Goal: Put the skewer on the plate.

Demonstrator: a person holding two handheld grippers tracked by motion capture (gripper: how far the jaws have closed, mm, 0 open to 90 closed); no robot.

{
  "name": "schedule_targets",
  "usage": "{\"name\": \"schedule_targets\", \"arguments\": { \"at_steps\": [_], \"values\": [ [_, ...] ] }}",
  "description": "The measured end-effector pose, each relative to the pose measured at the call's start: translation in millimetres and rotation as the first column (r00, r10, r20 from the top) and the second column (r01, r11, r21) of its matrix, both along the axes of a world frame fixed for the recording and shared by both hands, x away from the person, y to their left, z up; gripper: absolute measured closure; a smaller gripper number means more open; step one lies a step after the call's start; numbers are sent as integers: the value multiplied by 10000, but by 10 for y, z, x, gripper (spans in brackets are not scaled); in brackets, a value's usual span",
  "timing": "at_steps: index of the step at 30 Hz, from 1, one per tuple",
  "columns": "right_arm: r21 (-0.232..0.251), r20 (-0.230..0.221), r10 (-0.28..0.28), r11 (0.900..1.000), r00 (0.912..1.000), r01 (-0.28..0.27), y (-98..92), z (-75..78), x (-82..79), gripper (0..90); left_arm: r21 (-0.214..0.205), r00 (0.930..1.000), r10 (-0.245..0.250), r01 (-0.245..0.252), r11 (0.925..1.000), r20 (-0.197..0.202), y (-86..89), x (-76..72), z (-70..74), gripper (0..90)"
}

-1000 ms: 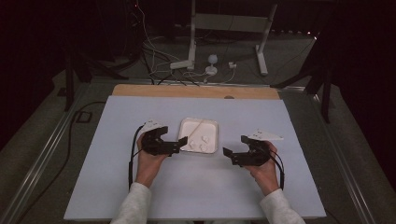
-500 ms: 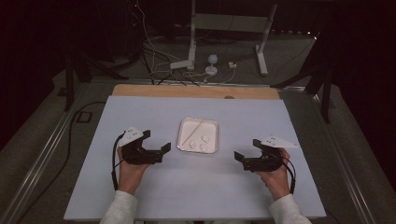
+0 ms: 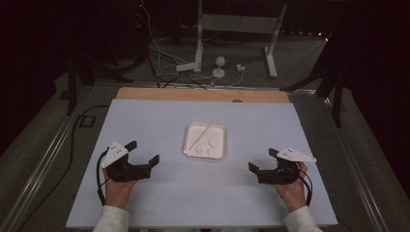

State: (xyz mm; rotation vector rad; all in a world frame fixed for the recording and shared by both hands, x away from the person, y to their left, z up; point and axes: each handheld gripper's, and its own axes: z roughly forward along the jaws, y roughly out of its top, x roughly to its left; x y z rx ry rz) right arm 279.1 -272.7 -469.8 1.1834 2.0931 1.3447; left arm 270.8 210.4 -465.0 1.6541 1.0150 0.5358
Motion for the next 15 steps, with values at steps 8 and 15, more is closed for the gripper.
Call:
{"name": "schedule_targets", "arguments": {
  "at_steps": [8,15],
  "values": [
    [200,392,-47,9998,9992,39,-56,25,-56,2,-206,9989,413,-408,9990,236,162,-120,-31,5],
    [174,644,-131,9998,9978,120,-127,27,-83,2,-466,9964,705,-683,9966,471,285,-171,-11,5]
  ]
}}
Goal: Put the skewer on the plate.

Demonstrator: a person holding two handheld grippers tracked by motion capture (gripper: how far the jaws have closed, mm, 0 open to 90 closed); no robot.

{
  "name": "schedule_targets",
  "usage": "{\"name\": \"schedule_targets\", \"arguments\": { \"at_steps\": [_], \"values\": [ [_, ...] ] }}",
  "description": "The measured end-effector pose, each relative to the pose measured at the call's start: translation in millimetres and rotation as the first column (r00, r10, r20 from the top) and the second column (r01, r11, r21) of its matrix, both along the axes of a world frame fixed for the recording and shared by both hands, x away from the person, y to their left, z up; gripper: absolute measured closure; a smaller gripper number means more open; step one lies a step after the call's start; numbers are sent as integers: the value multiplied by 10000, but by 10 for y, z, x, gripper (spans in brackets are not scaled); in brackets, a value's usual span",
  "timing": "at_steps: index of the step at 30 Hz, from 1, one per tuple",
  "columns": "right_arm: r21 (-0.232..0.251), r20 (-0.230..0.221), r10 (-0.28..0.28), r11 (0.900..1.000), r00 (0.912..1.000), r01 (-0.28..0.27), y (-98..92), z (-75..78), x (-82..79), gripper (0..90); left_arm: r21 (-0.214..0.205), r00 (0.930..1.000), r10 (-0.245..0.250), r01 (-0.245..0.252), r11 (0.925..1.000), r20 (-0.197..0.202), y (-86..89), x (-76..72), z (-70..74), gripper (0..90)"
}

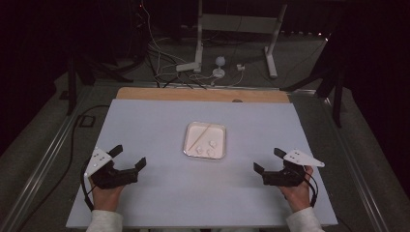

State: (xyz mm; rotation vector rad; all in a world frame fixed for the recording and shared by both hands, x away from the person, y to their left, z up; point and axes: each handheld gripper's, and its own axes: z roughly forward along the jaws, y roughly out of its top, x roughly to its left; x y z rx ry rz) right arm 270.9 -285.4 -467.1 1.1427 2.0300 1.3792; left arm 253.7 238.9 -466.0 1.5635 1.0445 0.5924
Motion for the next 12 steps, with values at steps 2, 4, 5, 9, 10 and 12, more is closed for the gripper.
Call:
{"name": "schedule_targets", "arguments": {
  "at_steps": [2,4,5,9,10,12],
  "values": [
    [-11,57,-62,10000,10000,62,-21,-6,-10,3,11,10000,-15,15,10000,35,13,7,9,5],
    [3,78,-151,9999,9999,151,-45,-20,-17,2,49,10000,-54,54,10000,41,9,17,15,6],
    [29,80,-196,9998,9998,196,-60,-30,-19,2,89,10000,-60,59,9999,51,5,21,17,5],
    [52,-3,-276,9996,9996,276,-99,-60,-23,2,168,10000,-25,25,9999,27,-2,14,18,5],
    [67,-13,-315,9995,9995,315,-107,-64,-22,2,153,10000,-7,7,9999,26,0,13,19,5],
    [104,-35,-366,9993,9993,366,-120,-70,-20,2,118,10000,12,-13,9999,40,4,13,21,6]
  ]
}}
